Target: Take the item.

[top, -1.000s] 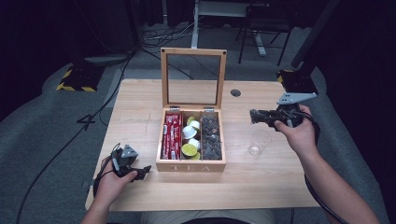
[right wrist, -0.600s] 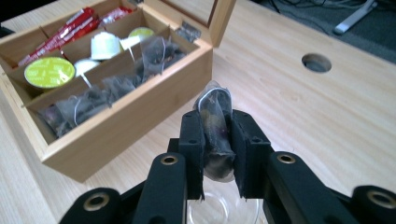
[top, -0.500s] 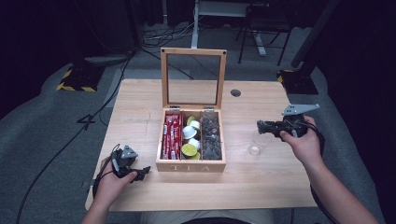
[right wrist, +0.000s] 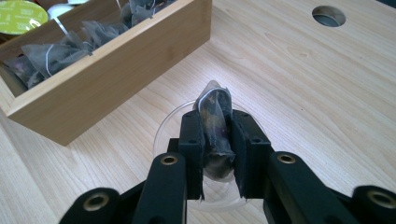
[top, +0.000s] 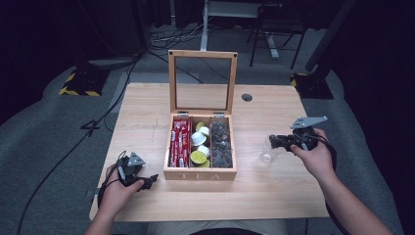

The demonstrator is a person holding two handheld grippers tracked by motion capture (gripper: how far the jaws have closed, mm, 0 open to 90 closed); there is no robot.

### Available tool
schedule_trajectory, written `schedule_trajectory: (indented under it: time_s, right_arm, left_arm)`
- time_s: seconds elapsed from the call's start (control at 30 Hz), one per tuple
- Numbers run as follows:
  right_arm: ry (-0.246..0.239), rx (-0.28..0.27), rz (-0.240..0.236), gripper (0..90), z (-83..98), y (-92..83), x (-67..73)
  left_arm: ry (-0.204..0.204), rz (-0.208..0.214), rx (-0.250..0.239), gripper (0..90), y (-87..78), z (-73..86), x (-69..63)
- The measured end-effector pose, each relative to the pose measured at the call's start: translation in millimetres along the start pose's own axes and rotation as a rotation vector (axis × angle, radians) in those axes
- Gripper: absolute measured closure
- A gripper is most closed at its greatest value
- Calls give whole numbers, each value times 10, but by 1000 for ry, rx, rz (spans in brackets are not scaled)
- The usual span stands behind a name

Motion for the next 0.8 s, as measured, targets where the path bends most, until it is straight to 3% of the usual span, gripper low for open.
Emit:
schedule_trajectory:
  time_s: [0.2,0.3,0.33,0.47,0.8]
  right_arm:
    - [5,25,-3,751,28,29,-2]
    - [11,43,-10,616,51,48,5]
    - [14,28,-1,552,48,49,3]
    - [41,1,-14,439,23,35,20]
    - [68,-63,-22,371,-78,4,-10]
  left_arm:
    - [5,-3,-1,216,4,1,-5]
    - [4,-4,-3,215,7,2,-9]
    - [8,-4,-3,214,7,2,-7]
    - [2,-2,-2,204,18,-6,-12]
    - [15,0,-12,181,52,-27,20]
Point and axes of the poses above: each handheld gripper's, and its own axes: y roughly forward along the jaws, z roughly out of its underside, x roughly to its left, the point moved 5 cm from there along y, roughly forward along the jaws, and after that the axes turned 5 degrees about -x, right-handed, at the moved point
